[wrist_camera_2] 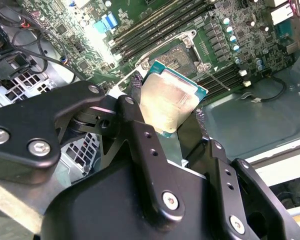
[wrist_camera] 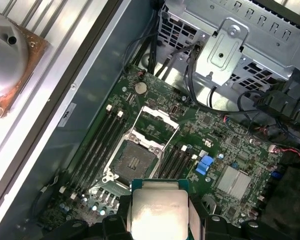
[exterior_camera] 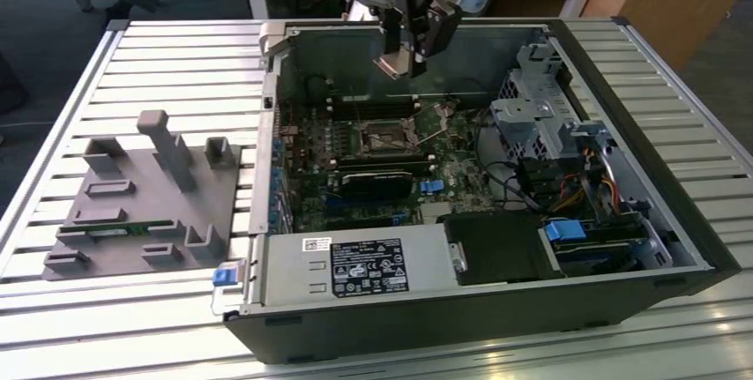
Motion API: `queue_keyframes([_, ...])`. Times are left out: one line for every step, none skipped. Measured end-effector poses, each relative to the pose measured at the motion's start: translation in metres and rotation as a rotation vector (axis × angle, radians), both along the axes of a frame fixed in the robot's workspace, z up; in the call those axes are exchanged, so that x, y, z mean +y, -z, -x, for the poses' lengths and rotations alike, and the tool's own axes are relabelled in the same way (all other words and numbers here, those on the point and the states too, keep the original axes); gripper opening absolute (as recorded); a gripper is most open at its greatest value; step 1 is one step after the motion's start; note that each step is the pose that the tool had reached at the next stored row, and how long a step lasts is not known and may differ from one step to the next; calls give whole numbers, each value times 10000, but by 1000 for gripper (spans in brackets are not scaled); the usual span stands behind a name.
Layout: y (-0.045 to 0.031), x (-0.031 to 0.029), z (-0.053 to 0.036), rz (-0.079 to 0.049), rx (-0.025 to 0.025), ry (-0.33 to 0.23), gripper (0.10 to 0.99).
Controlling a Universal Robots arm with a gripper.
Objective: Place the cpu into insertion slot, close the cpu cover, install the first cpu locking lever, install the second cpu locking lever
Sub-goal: 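Place the cpu into insertion slot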
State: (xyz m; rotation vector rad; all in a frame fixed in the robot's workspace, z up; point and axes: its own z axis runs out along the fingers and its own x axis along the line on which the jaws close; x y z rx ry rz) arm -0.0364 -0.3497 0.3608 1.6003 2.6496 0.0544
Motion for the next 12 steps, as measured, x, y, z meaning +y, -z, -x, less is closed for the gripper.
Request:
queue_keyframes([0,0,0,0,0,10,537])
queue_keyframes([0,0,0,0,0,20,537])
queue_keyframes([0,0,0,0,0,27,537])
queue_keyframes([0,0,0,0,0,35,537])
queue_keyframes([1,0,0,0,0,44,537])
queue_keyframes([2,0,0,0,0,53,537])
queue_keyframes([4,1,0,0,0,63,537])
queue_keyframes([5,1,0,1,0,76,537])
queue_keyframes([7,0,0,1,1,86,537])
queue_keyframes([10,0,0,0,0,92,537])
queue_keyframes([12,0,0,0,1,99,537])
queue_keyframes([14,0,0,2,2,106,537])
